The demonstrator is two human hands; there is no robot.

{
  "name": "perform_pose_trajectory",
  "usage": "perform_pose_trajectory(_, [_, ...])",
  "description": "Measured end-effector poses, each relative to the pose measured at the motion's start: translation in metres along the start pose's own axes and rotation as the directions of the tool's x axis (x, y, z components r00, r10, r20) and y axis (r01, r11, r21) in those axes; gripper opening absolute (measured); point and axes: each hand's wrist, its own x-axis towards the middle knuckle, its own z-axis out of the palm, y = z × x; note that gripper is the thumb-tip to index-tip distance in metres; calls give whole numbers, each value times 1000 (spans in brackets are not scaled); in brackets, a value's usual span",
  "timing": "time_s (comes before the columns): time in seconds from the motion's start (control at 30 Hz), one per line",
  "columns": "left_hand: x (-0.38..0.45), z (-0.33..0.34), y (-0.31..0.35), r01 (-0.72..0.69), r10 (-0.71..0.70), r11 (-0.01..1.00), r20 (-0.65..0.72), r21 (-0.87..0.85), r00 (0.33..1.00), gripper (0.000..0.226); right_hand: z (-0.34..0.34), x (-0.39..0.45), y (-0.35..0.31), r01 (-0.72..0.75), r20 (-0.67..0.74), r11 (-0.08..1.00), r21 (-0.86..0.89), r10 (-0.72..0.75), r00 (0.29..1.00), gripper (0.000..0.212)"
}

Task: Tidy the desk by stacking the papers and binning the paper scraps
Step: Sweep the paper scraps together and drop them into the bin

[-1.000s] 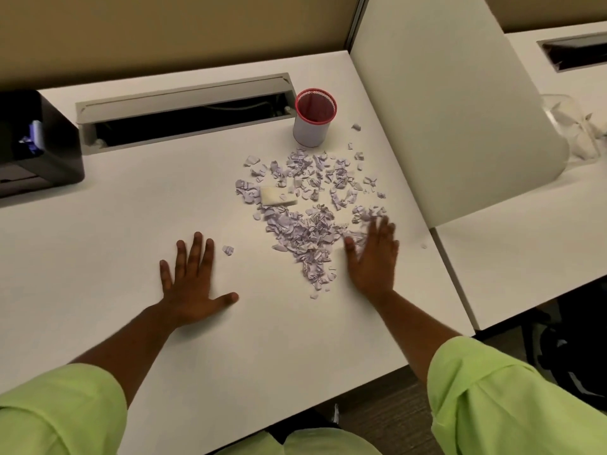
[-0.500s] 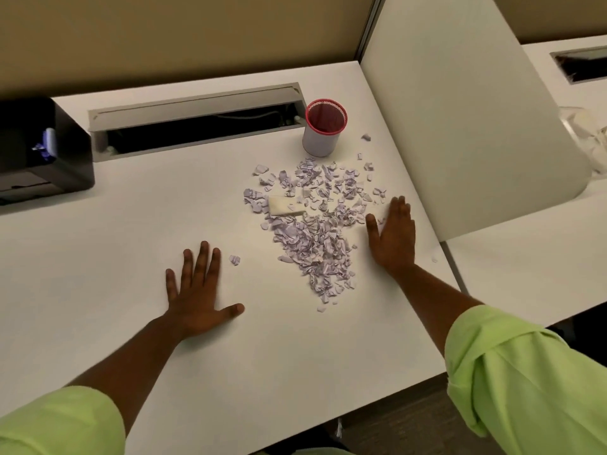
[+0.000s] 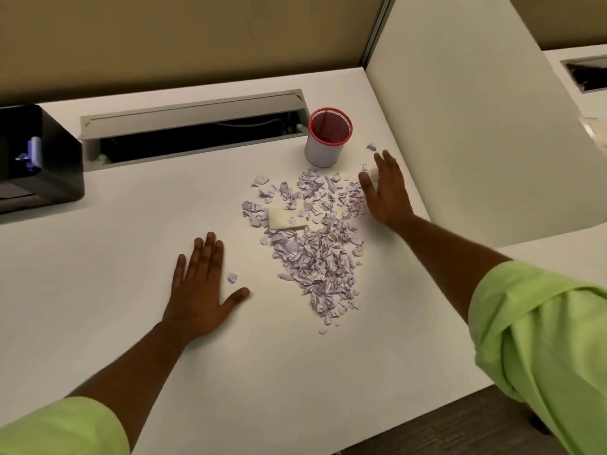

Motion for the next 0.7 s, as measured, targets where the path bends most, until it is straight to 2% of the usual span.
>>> perform_pose_trajectory(0.17, [1,0,-5,-14,14,1000,36,-7,999,100,-3,61,8,-14,148,996,-86,27,989,80])
perform_pose_trajectory(0.3, [10,-1,-7,21,-21,1000,114,-6,993,101,-3,74,10,-35,254,992,-119,65,965,79])
perform_pose_trajectory(0.37, [13,-3,-9,32,-30,999,156,-11,987,101,4,57,11,19,286,993,-118,16,958,74])
perform_pose_trajectory(0.5, [13,-5,-10,31,-27,999,202,-16,979,102,19,-10,1,177,250,984,-36,-162,955,74])
perform_pose_trajectory(0.6, [14,-7,-10,33,-27,999,214,-27,977,105,25,-52,-16,330,293,941,73,-336,895,72])
perform_pose_trajectory(0.63, [14,-8,-10,34,-26,999,217,-31,976,105,23,-59,-21,347,293,931,114,-365,884,72])
perform_pose_trajectory(0.7, [14,-8,-10,34,-25,999,222,-34,975,105,17,-57,-19,313,200,939,141,-337,920,72])
